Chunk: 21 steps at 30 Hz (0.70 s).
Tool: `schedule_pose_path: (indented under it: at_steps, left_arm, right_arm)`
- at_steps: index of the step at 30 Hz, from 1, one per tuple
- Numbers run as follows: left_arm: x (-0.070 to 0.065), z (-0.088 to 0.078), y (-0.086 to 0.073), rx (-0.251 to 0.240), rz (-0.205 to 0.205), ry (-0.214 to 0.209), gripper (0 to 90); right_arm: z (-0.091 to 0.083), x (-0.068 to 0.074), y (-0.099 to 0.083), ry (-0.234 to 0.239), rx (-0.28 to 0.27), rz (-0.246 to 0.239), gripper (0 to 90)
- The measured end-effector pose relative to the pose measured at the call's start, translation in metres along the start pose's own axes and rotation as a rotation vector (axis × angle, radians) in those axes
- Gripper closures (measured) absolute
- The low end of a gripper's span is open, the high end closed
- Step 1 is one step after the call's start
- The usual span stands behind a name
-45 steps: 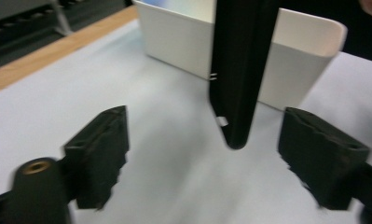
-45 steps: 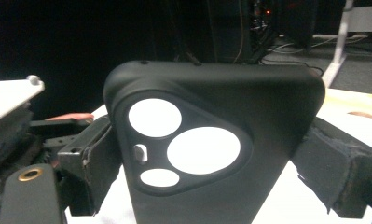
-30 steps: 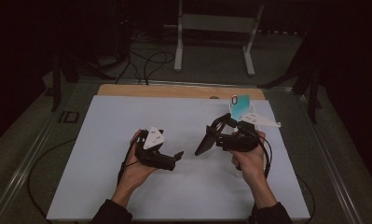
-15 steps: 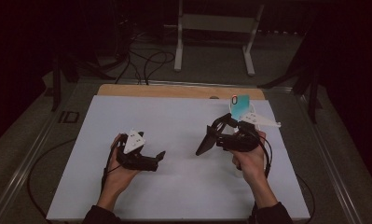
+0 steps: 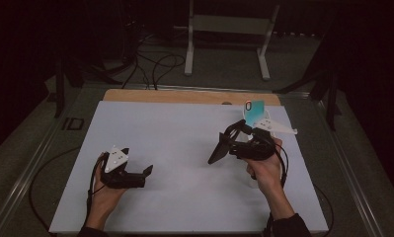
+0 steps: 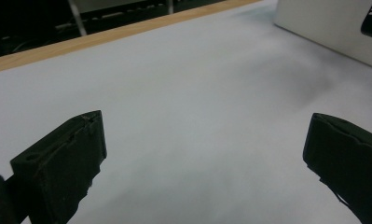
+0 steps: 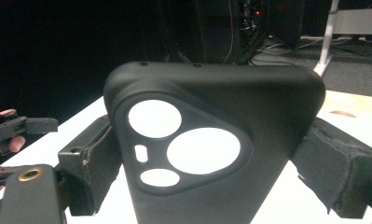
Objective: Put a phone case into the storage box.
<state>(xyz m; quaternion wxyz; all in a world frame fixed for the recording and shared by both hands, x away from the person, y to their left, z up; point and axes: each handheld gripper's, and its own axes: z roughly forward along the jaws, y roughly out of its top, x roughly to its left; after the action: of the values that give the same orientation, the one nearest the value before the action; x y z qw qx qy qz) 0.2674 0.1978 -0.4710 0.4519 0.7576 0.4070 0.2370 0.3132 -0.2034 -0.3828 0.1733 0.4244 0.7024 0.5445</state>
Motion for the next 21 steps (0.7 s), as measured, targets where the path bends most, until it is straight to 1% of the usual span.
schedule_pose_path:
  at_steps: [3, 5, 6, 8, 9, 10, 13, 17, 21]
  left_arm:
    - [0.003, -0.006, -0.007, 0.0, -0.003, 0.015, 0.0]
    - [0.004, -0.011, -0.012, -0.012, -0.007, 0.037, 0.0]
    - [0.004, -0.014, -0.015, -0.027, -0.007, 0.052, 0.0]
    - [0.004, -0.017, -0.019, -0.026, 0.012, 0.076, 0.0]
    - [0.004, -0.019, -0.021, -0.03, 0.016, 0.084, 0.0]
    - [0.005, -0.021, -0.023, -0.037, 0.01, 0.076, 0.0]
    - [0.007, -0.024, -0.026, -0.043, 0.002, 0.08, 0.0]
    - [0.01, -0.027, -0.031, -0.032, -0.008, 0.084, 0.0]
    - [0.012, -0.028, -0.034, -0.022, -0.006, 0.095, 0.1]
  right_arm:
    - [0.0, 0.0, 0.0, -0.002, 0.003, -0.002, 13.7]
    - [0.0, 0.0, 0.0, -0.004, 0.004, -0.003, 13.8]
    - [0.0, 0.0, 0.001, -0.004, 0.004, -0.001, 13.7]
    - [0.0, -0.001, 0.001, -0.007, 0.004, 0.0, 13.8]
    - [0.0, -0.001, 0.002, -0.009, 0.005, -0.001, 13.7]
    - [0.0, -0.002, 0.002, -0.011, 0.006, -0.002, 13.7]
    - [0.0, -0.003, 0.003, -0.017, 0.009, -0.002, 13.8]
    - [0.001, -0.005, 0.004, -0.02, 0.012, 0.003, 13.7]
    - [0.002, -0.008, 0.007, -0.027, 0.015, 0.01, 13.7]
